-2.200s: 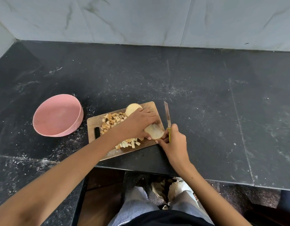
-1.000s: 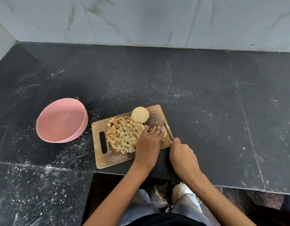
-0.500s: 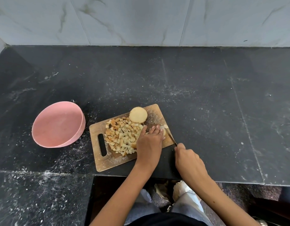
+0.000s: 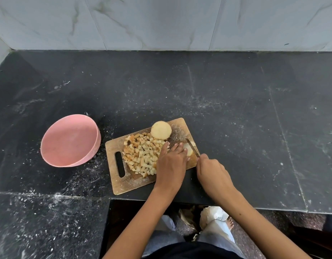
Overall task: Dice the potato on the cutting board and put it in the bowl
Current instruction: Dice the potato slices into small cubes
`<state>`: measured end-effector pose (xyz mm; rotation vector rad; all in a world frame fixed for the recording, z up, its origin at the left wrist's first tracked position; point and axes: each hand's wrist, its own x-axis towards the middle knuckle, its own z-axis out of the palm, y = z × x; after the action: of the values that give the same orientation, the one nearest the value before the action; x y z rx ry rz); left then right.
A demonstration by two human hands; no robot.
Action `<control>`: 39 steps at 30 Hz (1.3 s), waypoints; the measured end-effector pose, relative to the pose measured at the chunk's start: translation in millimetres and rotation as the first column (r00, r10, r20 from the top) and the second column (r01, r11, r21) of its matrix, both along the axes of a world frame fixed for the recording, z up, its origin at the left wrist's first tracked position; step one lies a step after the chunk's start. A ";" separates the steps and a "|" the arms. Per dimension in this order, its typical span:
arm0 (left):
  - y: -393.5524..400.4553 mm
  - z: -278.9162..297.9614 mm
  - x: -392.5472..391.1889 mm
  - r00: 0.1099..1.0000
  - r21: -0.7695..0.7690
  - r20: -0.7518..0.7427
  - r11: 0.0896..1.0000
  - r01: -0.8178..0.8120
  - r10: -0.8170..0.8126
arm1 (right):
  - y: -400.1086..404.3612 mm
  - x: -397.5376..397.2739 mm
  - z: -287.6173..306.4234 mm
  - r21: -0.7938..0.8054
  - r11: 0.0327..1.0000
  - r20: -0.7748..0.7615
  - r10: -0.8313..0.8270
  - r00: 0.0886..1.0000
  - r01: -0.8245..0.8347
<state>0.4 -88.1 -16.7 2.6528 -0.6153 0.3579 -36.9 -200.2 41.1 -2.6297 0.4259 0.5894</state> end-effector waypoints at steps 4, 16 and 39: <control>-1.3 -1.3 -0.1 1.000 0.017 0.013 1.000 -0.003 0.003 | 3.2 -9.0 -1.4 -0.063 0.998 -0.046 0.013 0.999 -0.015; 1.2 3.9 1.6 1.000 0.002 -0.015 1.000 0.008 -0.008 | -5.4 -48.4 6.6 0.025 1.000 0.011 -0.016 1.000 0.016; 12.3 5.2 -1.4 1.000 0.053 -0.009 0.998 -0.014 0.015 | 0.1 -55.2 6.5 0.025 1.000 -0.035 -0.014 0.999 0.014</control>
<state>-1.1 -75.7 -11.5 2.7091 -0.6110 0.3377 -92.2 -200.1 47.6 -2.5934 0.4442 0.6335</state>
